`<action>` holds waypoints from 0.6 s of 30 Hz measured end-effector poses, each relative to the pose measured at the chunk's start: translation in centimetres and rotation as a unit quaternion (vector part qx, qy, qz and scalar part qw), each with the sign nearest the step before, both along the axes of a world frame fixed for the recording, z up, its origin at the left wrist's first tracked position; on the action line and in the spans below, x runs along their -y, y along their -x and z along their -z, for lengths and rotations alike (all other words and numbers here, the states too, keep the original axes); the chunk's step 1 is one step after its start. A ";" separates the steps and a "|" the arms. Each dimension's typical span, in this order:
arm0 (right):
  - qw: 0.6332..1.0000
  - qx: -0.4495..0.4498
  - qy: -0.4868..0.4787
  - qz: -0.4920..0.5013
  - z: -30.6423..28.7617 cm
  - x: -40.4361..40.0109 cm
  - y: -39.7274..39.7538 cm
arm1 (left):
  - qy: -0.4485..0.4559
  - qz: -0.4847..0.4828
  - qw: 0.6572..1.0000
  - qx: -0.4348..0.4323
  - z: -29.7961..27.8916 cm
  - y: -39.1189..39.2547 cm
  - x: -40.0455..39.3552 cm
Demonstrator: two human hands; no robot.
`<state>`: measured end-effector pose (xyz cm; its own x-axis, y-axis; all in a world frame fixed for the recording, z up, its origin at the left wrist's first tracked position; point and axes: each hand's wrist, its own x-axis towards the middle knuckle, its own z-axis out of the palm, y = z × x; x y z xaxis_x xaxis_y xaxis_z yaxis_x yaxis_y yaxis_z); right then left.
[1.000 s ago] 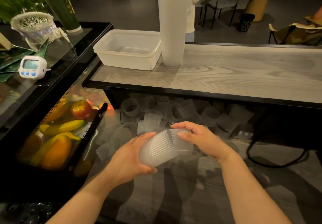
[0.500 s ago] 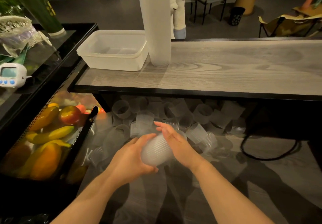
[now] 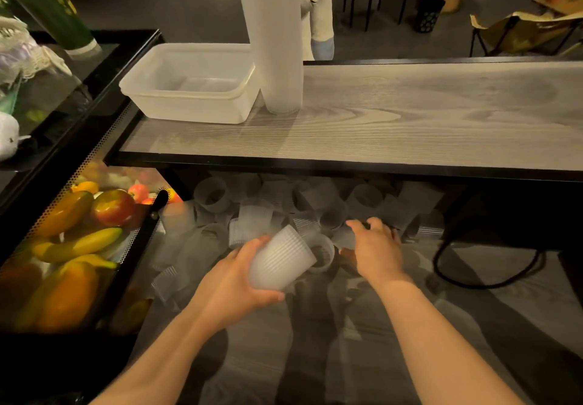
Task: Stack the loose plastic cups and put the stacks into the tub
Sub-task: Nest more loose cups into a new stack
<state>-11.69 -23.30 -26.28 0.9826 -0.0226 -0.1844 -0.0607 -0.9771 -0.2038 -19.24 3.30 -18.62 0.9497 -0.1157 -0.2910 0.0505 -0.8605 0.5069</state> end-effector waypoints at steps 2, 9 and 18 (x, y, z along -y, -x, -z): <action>1.000 -0.020 0.008 0.000 0.5 -0.3 -0.3 | 0.004 0.005 1.000 -0.006 0.1 0.1 0.2; 1.000 0.003 0.015 -0.008 1.4 -0.5 -0.3 | 0.002 0.010 1.000 -0.011 0.2 -0.1 0.3; 1.000 -0.028 -0.002 -0.013 2.2 -0.2 -0.8 | 0.005 0.024 1.000 -0.019 -0.1 0.4 0.7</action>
